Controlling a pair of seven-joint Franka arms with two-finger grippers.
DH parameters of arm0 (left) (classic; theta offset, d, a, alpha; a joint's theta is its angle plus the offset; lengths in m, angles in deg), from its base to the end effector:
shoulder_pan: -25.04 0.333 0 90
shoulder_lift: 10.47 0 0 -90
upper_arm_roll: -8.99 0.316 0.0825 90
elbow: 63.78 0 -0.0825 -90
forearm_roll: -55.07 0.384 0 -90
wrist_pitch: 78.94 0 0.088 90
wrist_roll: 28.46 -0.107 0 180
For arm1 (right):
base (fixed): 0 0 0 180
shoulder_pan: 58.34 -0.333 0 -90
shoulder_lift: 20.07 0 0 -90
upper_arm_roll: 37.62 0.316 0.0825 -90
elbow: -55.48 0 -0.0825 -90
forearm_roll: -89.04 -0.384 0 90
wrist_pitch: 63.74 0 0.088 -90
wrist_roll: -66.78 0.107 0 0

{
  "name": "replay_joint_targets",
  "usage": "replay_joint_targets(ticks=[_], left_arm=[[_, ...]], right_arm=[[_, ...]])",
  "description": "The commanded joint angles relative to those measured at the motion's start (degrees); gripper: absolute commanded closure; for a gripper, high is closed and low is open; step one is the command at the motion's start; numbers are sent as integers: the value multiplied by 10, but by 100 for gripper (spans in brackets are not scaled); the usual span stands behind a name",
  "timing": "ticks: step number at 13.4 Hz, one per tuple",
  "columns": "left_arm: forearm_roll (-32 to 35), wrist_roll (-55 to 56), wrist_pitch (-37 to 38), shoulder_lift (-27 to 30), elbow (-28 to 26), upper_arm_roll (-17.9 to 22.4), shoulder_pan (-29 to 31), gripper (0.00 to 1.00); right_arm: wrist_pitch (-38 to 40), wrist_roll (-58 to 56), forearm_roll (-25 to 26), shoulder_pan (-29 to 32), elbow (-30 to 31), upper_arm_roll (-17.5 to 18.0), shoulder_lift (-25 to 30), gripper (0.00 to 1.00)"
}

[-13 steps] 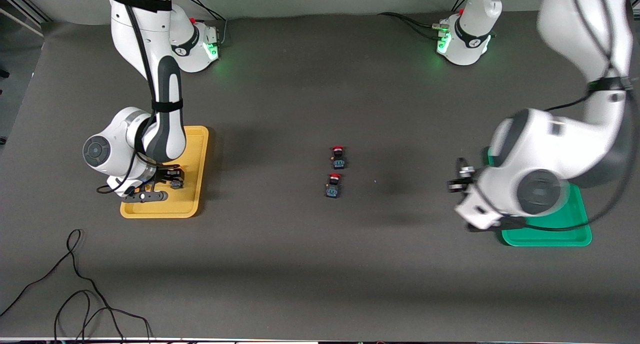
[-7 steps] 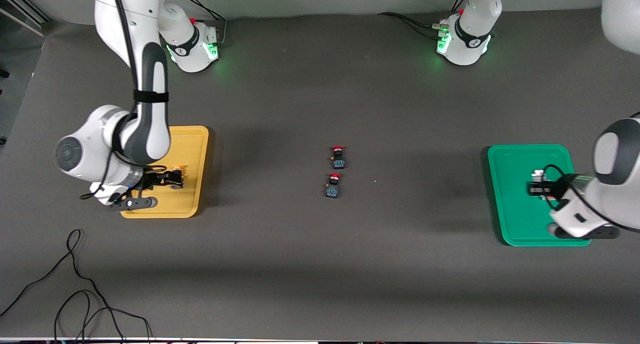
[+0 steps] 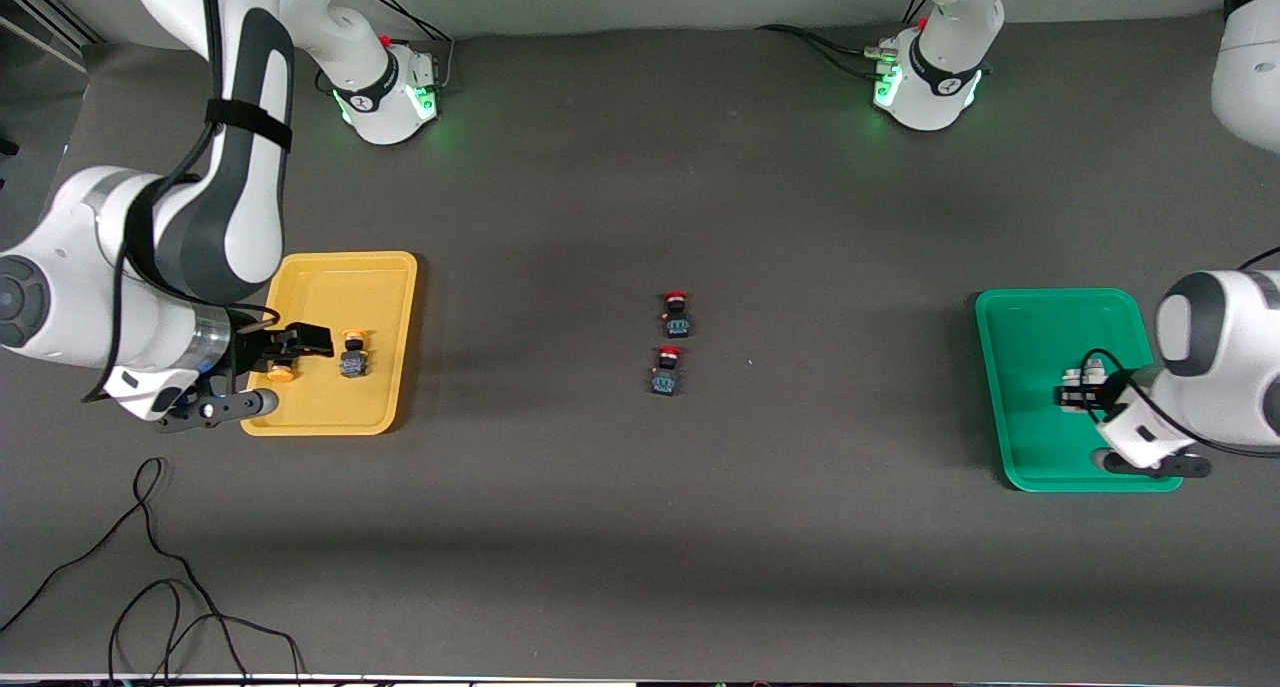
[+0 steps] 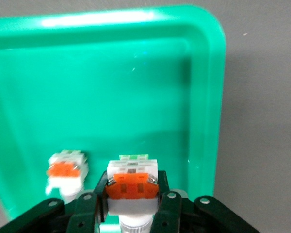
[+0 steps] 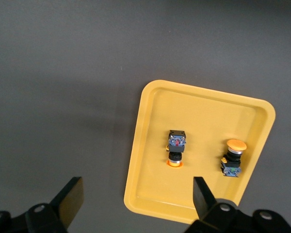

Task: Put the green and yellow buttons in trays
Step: 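Release the yellow button in the tray while the left releases in the green tray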

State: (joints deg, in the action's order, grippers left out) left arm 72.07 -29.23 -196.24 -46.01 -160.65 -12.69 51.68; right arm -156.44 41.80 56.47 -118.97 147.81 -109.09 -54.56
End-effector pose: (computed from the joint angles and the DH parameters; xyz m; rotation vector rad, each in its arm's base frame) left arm 0.6452 0.0949 0.2406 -3.1089 0.0792 0.3272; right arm 0.6207 0.0583 0.4438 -3.0748 -0.2650 0.2509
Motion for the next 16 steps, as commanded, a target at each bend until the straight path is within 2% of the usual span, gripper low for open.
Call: replay_joint_targets(ticks=[1,3,4,5,6,8,10,13,14,16], left_arm=[[15,-5,-84,21,-79,-3,14,100],[15,-3,-114,14,-95,-3,14,100],[16,-5,-115,14,-94,-2,14,100],[16,-5,-113,14,-94,-1,14,30],[16,-5,-108,17,-92,-2,16,0],[16,-1,-90,34,-89,-2,14,0],[13,4,-32,81,-77,-6,10,0],[7,3,95,162,-36,-27,8,0],[7,0,128,184,-15,-30,7,0],[6,-6,224,201,52,-46,3,0]], right_arm=[[30,18,28,-49,-23,-52,0,0],[30,19,32,-96,-20,-95,-1,0],[31,19,32,-104,-19,-103,-1,0],[31,19,36,-105,-19,-104,6,0],[31,24,44,-104,-20,-102,13,0],[31,66,86,-99,-19,-76,57,0],[30,105,144,-71,-19,-19,116,0],[29,143,216,19,-18,103,193,0],[29,152,233,62,-17,153,213,0],[29,165,282,172,-12,278,251,0]])
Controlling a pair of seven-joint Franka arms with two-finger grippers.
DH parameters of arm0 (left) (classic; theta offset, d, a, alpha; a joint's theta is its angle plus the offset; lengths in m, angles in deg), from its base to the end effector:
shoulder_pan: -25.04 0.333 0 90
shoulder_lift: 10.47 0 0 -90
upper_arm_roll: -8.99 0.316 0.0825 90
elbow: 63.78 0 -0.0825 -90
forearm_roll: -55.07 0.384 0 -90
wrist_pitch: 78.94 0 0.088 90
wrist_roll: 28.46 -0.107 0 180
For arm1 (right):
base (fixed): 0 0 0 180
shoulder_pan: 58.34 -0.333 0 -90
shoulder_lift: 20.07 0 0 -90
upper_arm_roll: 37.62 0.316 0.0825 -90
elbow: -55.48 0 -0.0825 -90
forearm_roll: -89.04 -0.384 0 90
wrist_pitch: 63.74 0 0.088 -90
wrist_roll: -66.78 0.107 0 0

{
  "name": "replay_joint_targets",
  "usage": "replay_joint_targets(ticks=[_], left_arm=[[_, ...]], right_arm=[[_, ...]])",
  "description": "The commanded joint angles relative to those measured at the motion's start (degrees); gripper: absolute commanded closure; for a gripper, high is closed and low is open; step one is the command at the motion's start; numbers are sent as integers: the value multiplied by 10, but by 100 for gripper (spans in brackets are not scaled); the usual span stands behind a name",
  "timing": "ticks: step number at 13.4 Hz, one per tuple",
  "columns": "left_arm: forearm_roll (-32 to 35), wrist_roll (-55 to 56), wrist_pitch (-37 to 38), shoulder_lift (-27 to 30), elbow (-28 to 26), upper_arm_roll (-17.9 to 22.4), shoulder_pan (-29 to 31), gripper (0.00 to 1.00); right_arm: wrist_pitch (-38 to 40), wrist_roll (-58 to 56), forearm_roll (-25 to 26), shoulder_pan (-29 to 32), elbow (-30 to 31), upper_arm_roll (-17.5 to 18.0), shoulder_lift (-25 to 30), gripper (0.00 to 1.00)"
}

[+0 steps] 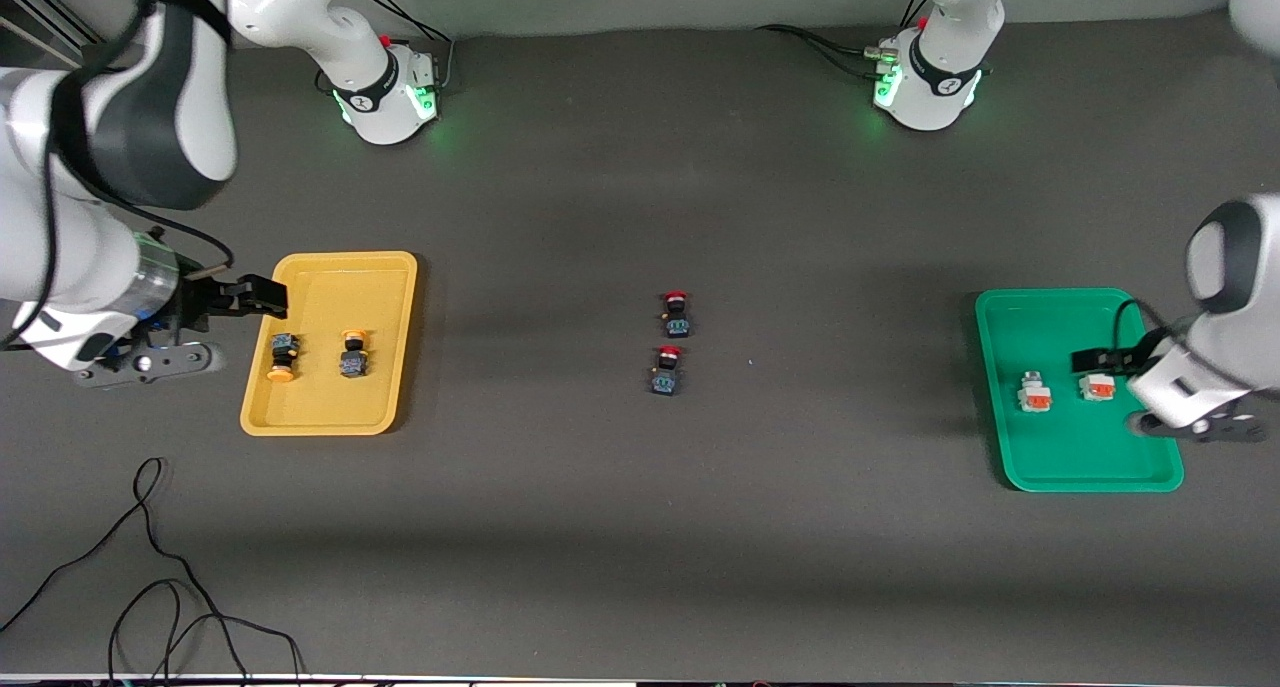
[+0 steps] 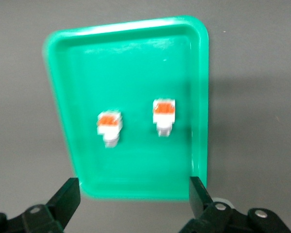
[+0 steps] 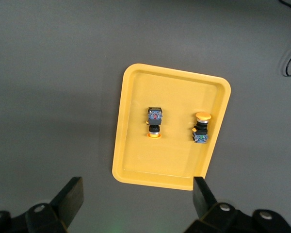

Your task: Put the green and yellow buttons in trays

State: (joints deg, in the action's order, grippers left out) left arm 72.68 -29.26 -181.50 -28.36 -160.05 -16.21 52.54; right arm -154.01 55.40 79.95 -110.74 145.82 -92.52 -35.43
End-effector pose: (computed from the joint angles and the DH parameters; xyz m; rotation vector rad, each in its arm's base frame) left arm 0.6204 0.0743 0.4210 -2.9730 0.0880 0.2568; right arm 0.5948 0.0442 0.5249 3.0819 0.2189 -0.2489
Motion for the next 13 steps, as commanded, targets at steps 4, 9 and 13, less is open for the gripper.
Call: replay_joint_targets(ticks=[4,9,13], left_arm=[[-40,1,250,24,184,-26,-6,0],[-44,5,336,29,227,-53,-7,0],[-50,-4,338,28,223,-64,-7,0]], right_arm=[[-3,44,87,309,38,330,117,0],[-5,48,94,505,75,504,161,0],[-5,48,95,505,65,505,163,0]])
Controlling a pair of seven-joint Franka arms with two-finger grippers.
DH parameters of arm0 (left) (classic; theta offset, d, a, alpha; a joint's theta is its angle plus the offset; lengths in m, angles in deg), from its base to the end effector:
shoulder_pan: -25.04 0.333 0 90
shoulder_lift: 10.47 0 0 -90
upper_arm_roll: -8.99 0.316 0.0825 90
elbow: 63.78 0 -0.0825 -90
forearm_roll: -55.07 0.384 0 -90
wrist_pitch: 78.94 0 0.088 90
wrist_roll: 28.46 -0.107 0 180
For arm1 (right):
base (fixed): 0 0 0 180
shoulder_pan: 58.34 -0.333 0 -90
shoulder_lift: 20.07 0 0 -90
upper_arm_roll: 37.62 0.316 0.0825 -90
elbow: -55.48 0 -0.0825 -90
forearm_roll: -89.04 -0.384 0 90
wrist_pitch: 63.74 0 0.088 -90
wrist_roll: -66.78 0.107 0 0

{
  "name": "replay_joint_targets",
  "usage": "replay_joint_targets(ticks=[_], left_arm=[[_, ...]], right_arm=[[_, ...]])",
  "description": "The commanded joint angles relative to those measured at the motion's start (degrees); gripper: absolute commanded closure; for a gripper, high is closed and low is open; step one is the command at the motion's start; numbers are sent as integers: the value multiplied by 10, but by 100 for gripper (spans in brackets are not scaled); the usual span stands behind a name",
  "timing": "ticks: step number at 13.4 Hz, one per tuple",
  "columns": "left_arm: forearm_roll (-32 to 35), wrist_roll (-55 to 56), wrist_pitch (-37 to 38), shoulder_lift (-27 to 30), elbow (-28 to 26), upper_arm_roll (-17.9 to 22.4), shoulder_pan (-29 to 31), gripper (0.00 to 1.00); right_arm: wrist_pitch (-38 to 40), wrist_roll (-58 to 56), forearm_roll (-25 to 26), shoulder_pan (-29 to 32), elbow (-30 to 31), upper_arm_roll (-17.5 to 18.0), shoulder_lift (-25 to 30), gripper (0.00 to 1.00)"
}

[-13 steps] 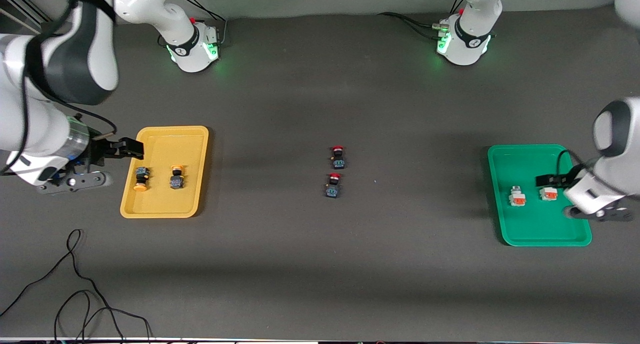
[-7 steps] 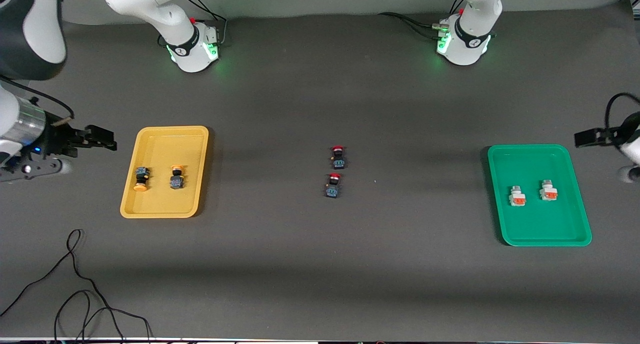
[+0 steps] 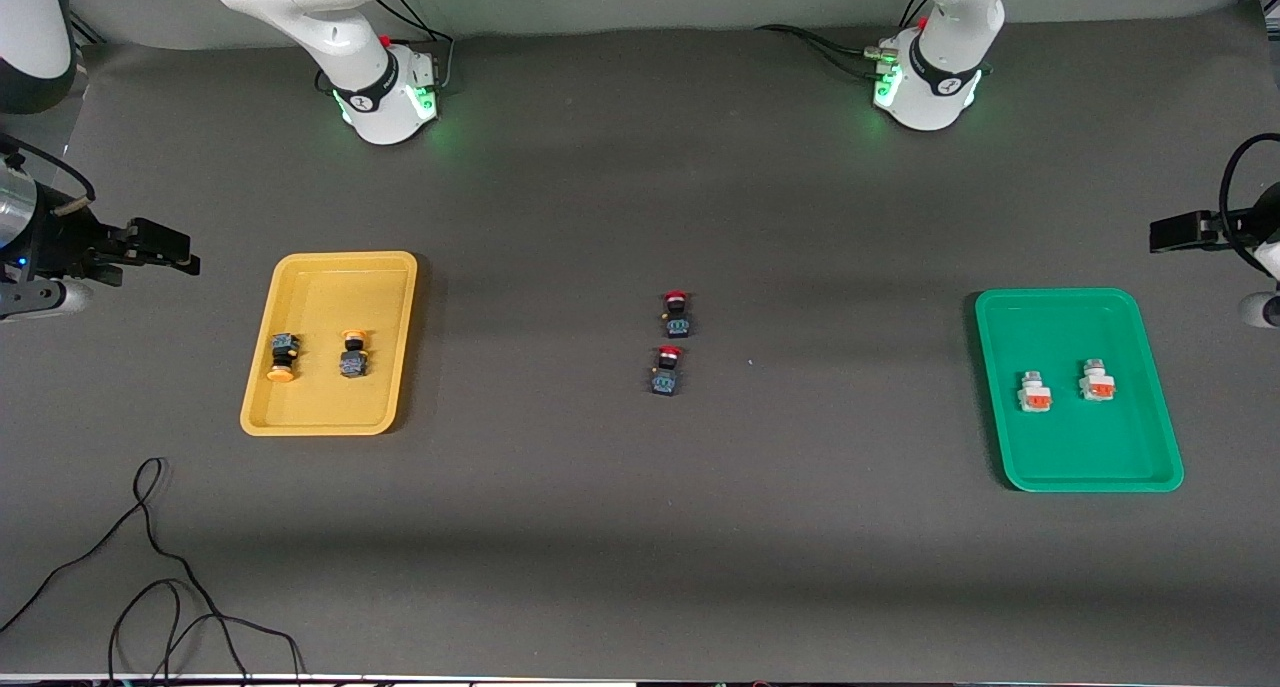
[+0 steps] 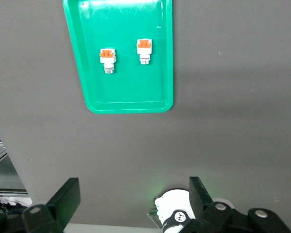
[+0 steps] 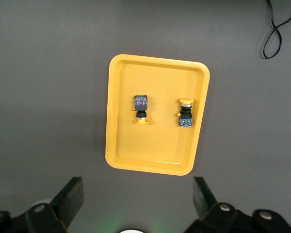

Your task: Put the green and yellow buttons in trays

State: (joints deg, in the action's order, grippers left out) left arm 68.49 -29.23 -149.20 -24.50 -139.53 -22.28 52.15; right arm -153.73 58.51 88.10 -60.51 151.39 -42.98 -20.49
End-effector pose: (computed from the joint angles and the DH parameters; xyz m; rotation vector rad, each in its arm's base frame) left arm 0.5815 0.0289 0.5910 -2.9935 0.0705 0.4592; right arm 0.5505 -0.0288 0.5720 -3.1074 -0.1364 0.1689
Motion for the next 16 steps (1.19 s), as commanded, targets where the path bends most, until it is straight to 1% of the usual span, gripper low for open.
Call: replay_joint_targets(ticks=[1,2,4,6,7,8,9,10,11,12,13,14,16], left_arm=[[-17,-5,15,-12,17,-4,-1,0],[-23,-5,16,-12,17,-3,1,0],[-28,-6,14,-10,14,2,3,0],[-25,-5,19,-10,15,5,-10,0],[-24,-6,20,-10,17,27,-27,0],[-27,-7,20,-10,18,89,-87,0],[-29,-9,20,-7,20,167,-159,0],[-37,-19,20,1,18,225,-215,1],[-51,-19,16,12,13,269,-257,1],[-55,-21,9,16,6,306,-293,1],[-58,-26,-4,35,-16,337,-322,1],[-59,-28,-35,65,-67,350,-335,1],[-59,-28,-127,143,-188,363,-352,1]], right_arm=[[-8,20,16,2,9,10,14,0],[-5,44,18,2,4,10,14,0],[-1,54,18,2,2,11,14,0],[-1,55,18,2,-1,11,15,0],[-1,55,18,2,-5,11,15,0],[-1,55,18,2,-6,11,15,0],[1,57,18,2,-6,10,15,0],[1,60,18,2,-6,10,15,0],[1,67,18,2,-6,10,15,0],[1,68,18,2,-6,11,15,0],[1,68,17,2,-6,10,15,0],[1,68,18,2,-8,10,15,0],[1,68,18,2,-11,10,14,0]])
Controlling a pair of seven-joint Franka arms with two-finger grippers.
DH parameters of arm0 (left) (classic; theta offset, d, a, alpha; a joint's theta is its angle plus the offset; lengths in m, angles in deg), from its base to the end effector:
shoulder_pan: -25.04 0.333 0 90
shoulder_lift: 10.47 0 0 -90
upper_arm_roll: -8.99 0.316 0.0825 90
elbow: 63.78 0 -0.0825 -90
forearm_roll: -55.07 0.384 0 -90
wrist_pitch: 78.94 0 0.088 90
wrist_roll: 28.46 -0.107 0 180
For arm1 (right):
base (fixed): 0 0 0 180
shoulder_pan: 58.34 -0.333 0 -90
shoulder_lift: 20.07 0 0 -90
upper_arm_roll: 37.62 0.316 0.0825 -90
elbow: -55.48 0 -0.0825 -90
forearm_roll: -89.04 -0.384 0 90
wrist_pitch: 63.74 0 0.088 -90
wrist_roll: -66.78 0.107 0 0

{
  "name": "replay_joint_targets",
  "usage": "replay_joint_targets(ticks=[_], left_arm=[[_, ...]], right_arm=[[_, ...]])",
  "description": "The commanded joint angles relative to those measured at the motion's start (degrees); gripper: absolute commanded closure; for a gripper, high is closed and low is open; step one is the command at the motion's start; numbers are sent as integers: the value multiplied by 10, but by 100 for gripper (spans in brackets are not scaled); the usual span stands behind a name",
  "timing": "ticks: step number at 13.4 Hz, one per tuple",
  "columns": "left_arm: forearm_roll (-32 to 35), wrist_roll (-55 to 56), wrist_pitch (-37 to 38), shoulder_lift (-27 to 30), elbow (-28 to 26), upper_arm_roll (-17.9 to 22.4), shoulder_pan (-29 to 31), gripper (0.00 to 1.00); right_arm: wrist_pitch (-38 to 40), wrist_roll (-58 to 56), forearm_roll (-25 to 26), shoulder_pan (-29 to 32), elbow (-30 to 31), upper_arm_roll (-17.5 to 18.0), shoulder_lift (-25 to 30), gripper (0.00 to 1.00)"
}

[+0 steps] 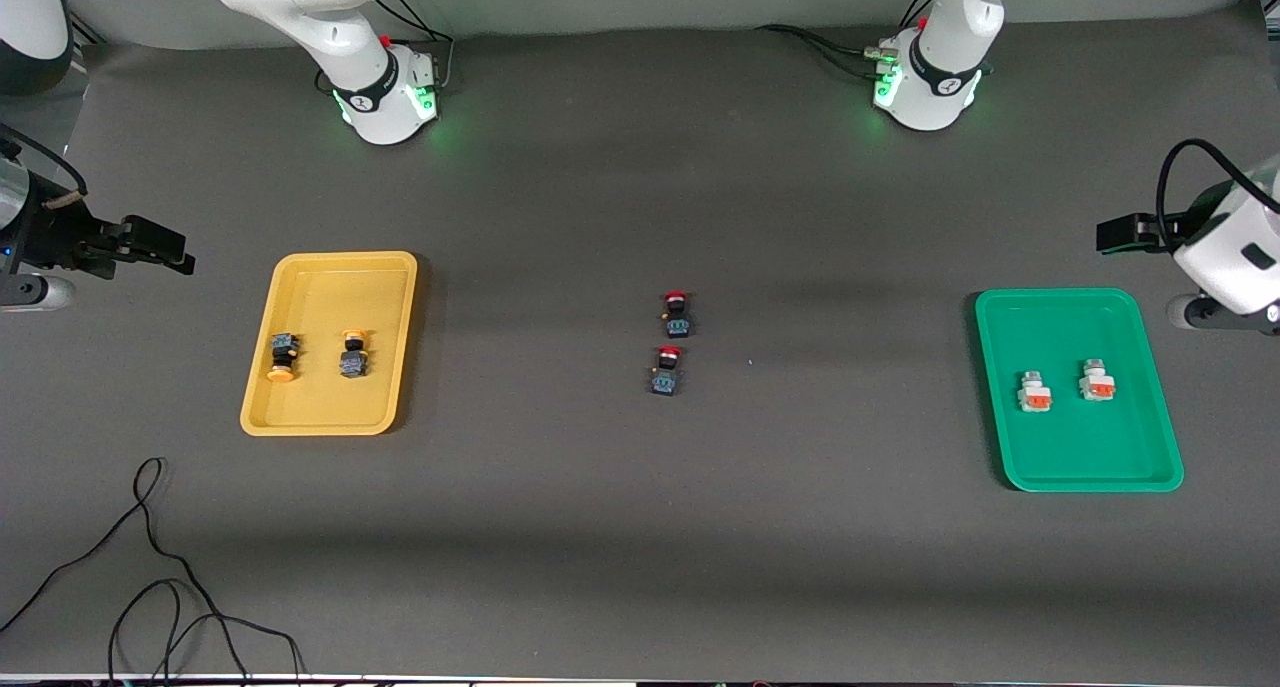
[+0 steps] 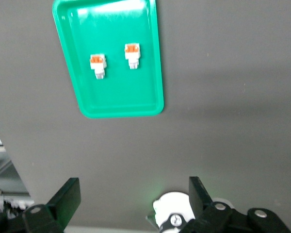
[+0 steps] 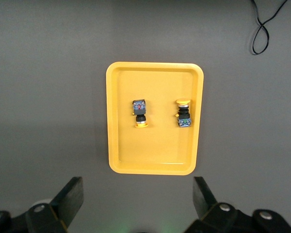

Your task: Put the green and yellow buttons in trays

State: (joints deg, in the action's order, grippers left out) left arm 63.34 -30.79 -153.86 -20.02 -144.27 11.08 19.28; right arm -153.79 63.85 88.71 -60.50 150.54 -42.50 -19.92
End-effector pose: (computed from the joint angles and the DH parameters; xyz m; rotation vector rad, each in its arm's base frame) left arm 0.5747 -0.0205 0.5884 -2.9611 0.1264 0.3905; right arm 0.5494 -0.0255 0.5845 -3.1286 -0.0054 0.1322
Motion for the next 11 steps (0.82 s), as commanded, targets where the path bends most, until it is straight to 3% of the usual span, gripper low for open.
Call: replay_joint_targets(ticks=[1,4,7,9,11], left_arm=[[-10,-13,-120,126,-183,31,-25,0],[-13,-13,-190,169,-258,27,-19,0],[-29,-13,-200,164,-257,-29,29,0],[-30,-13,-202,160,-253,-35,35,0],[-30,-14,-186,128,-209,-37,41,0]], right_arm=[[1,14,12,2,-2,5,8,0],[1,14,12,3,-2,4,8,0],[1,14,12,2,-1,4,8,0],[1,14,12,3,-1,4,7,0],[1,14,12,3,-1,3,7,0]])
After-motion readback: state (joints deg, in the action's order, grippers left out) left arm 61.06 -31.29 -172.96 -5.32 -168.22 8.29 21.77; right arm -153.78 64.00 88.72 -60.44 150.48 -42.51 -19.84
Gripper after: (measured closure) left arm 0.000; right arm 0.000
